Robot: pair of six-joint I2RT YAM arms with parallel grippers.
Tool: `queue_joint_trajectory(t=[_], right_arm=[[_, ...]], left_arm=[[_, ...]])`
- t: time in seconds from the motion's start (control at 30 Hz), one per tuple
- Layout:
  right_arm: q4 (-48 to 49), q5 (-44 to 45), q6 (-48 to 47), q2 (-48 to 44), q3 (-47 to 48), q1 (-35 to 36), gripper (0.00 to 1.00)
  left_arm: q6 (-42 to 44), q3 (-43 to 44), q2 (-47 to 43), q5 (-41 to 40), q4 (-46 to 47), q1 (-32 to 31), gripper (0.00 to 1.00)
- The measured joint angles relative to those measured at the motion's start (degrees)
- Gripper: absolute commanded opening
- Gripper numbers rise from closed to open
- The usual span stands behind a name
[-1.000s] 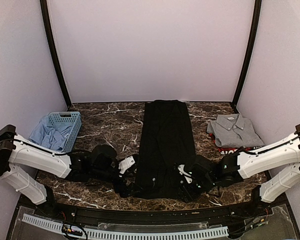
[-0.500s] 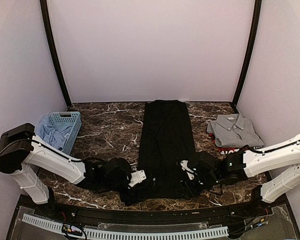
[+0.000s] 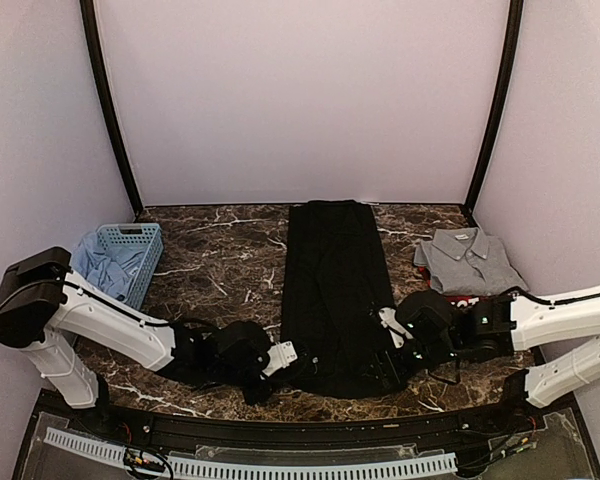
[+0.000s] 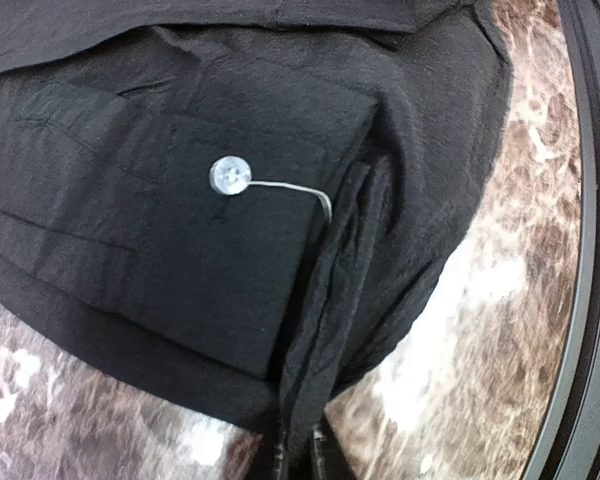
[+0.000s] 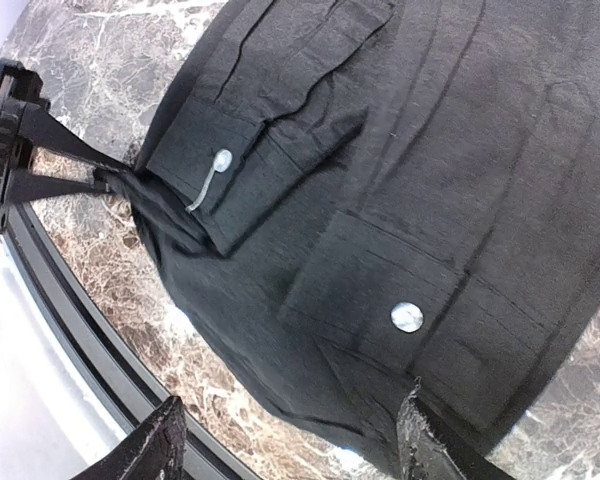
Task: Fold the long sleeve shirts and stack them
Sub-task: Pick up the rectangle-folded shirt from the center of the board.
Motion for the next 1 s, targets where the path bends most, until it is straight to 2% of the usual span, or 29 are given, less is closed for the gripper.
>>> queue_joint_trajectory(t=[0.03, 0.33, 0.77, 1.0], right_arm=[[-0.2, 0.2, 0.1, -0.7, -0.3, 0.2, 0.7], [-1.5, 4.5, -0.2, -1.4, -0.4, 6.6, 0.74], [-2.4, 8.9, -4.0, 6.5, 3.1, 15.7, 0.77], [-3.0, 9.3, -6.2, 12.0, 4.5, 17.7, 0.75]], left_arm=[[-0.6, -0.2, -0.7, -0.1, -0.9, 0.0, 0.0], [-6.8, 0.2, -4.3, 2.5, -10.1, 0.6, 0.0], [-14.8, 0.2, -16.6, 6.0, -20.1, 2.0, 0.0], [-16.4, 1.0, -17.2, 6.3, -24.6, 2.7, 0.0]])
